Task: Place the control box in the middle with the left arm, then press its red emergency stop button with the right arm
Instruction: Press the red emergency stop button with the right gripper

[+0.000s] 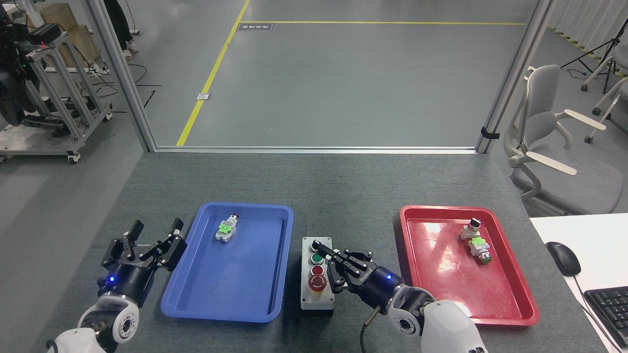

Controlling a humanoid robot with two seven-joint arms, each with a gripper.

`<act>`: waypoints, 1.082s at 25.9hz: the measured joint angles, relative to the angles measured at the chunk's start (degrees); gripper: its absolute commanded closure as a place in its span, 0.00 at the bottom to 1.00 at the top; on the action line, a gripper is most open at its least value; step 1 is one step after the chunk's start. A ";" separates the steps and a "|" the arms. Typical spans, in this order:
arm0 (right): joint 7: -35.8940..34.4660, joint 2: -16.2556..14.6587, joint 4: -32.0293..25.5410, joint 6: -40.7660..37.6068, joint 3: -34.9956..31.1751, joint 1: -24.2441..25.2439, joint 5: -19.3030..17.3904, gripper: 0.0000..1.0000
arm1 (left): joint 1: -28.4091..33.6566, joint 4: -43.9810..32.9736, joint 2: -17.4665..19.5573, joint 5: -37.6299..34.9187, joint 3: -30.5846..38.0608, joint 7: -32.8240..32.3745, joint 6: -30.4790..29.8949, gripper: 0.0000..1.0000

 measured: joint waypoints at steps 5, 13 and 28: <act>0.30 0.74 1.26 -0.31 0.43 0.21 0.38 1.00 | 1.29 1.74 0.65 -0.26 2.46 2.15 -0.81 0.00; 0.38 1.01 1.87 -0.50 0.65 0.62 3.15 1.00 | 1.43 4.81 1.30 -3.46 2.93 5.07 -1.07 0.00; -0.33 1.72 4.73 -0.54 1.21 0.95 7.65 1.00 | 1.42 5.10 1.45 -4.27 2.95 5.04 -1.18 0.00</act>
